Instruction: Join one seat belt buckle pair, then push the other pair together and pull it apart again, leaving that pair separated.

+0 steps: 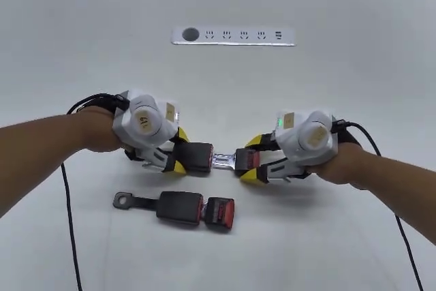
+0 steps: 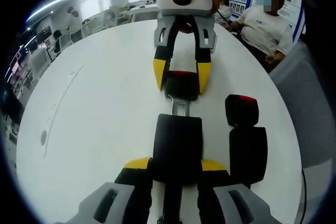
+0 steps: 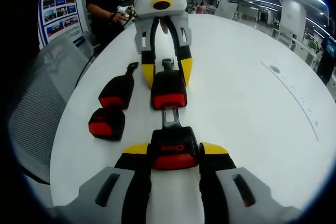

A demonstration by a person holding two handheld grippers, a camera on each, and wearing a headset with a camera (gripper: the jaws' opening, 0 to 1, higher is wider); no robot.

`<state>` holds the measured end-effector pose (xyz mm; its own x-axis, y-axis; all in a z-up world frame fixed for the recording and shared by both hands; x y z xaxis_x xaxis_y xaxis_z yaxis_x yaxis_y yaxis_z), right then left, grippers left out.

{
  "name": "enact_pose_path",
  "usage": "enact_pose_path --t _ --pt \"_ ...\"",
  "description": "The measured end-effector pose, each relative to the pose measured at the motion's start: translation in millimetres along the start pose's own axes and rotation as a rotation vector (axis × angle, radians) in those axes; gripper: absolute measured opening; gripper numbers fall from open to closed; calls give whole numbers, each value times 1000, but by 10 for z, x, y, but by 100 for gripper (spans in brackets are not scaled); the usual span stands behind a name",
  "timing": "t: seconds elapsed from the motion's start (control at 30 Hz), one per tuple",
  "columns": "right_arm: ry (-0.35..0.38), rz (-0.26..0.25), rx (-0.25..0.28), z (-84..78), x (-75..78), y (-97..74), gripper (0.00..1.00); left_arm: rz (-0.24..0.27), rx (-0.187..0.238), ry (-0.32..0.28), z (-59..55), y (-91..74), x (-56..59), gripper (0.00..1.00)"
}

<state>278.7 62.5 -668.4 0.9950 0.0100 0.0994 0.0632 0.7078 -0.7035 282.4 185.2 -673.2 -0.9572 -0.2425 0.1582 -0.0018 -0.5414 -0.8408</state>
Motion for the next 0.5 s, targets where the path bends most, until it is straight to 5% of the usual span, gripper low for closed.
enact_pose_path --t 0.5 --pt "7 -1 11 101 1 185 34 11 -10 -14 5 14 -19 33"
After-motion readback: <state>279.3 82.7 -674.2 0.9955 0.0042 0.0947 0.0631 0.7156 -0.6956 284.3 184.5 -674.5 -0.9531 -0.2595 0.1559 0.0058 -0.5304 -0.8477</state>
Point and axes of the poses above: the centre of the closed fingertips' face, and the gripper's own axes: y roughly forward along the fingers, x roughly to its right, z roughly out of its top, the point moved 2 cm from there along -y, roughly backward along the fingers, and after that the axes turned 14 degrees about -y, right-handed, at the moved point
